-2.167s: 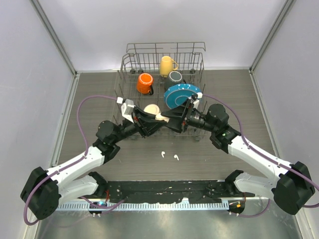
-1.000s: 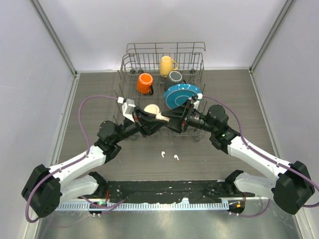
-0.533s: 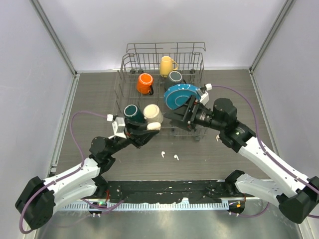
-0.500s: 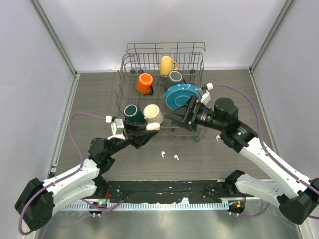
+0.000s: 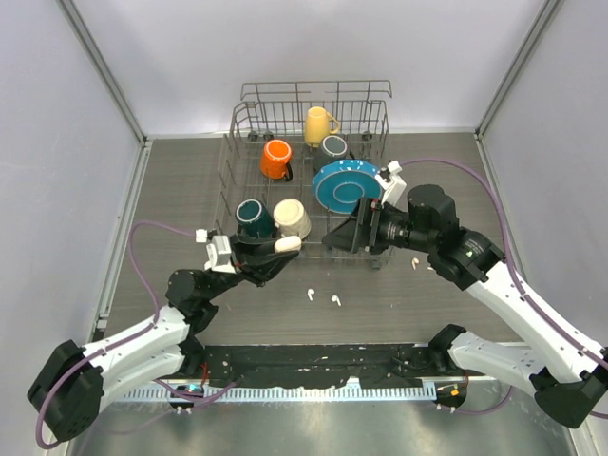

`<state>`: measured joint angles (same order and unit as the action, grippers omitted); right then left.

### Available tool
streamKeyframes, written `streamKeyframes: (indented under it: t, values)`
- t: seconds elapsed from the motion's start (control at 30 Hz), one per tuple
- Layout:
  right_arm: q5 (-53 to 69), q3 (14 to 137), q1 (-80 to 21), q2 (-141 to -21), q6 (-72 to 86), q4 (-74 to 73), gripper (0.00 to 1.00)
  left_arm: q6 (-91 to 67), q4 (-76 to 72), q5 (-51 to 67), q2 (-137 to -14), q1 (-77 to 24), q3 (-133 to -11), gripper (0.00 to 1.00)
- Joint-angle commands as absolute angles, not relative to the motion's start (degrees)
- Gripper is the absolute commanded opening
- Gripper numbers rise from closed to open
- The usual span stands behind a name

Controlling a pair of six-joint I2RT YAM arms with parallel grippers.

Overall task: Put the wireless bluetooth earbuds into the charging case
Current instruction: Pick up the charging case at the center of the board, then open the charging case.

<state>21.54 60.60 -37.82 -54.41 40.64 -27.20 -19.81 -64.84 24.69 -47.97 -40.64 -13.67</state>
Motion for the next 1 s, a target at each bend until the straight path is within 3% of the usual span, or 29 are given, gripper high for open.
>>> streamKeyframes:
  t: [0.0,0.4,0.97]
  values:
    - [21.6,63.5,-40.2,-55.4,38.1,-25.8,0.85,-21.7,-73.3,25.0,-50.0,-40.9,-13.4,0.00]
    - [13.2,68.3,-49.9,-61.5,36.7,-25.2,0.85,-23.1,-74.9,28.7,-53.1,-40.8,-14.8,0.00]
    - [7.2,68.1,-50.2,-62.9,38.6,-24.4,0.85,-22.3,-68.4,34.0,-50.4,-40.8,-17.6,0.00]
